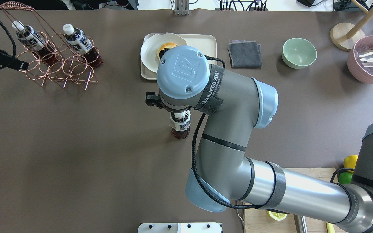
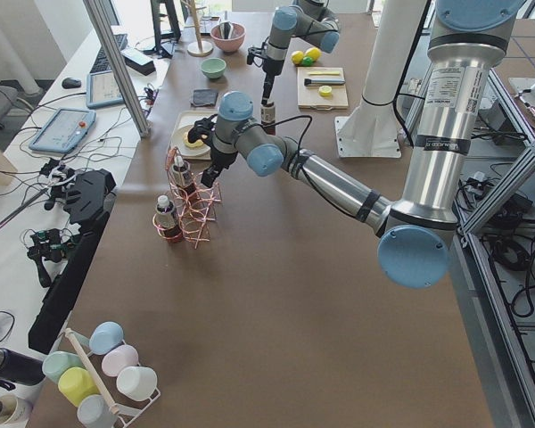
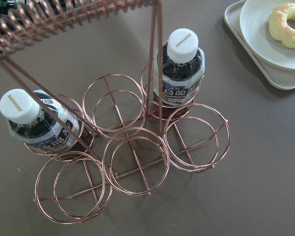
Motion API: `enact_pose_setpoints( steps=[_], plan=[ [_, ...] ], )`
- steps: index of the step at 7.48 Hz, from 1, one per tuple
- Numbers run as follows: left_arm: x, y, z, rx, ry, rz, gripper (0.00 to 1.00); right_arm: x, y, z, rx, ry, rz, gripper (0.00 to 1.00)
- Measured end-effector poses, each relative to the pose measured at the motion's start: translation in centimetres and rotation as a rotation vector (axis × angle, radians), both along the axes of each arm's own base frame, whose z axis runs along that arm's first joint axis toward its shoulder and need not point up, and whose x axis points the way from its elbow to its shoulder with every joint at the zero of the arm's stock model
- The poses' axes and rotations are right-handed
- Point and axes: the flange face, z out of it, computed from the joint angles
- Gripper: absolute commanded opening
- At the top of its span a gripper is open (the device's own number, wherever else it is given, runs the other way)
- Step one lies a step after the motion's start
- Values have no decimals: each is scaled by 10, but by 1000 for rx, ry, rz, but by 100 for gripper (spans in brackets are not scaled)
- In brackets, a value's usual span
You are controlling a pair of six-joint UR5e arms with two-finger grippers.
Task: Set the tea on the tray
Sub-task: 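Grasp the tea bottle cap with the right gripper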
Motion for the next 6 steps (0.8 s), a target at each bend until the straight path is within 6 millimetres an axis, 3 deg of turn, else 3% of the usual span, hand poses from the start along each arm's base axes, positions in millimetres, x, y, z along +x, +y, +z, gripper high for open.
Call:
enact_pose_setpoints(
  steps=[2,3,5,6],
  plan=[
    [-1,2,2,2,2,-1,96,-1,1,3,-3,8,-2,64],
    [-1,2,3,3,3,-1,96,-2,1,7,-6,13,-2,58],
    [-1,2,4,1,2,-2,96,-1,2,10,-13,26,-2,26],
    [-1,2,5,-1,2,-2,96,2,3,9,-19,39,-2,0]
  ],
)
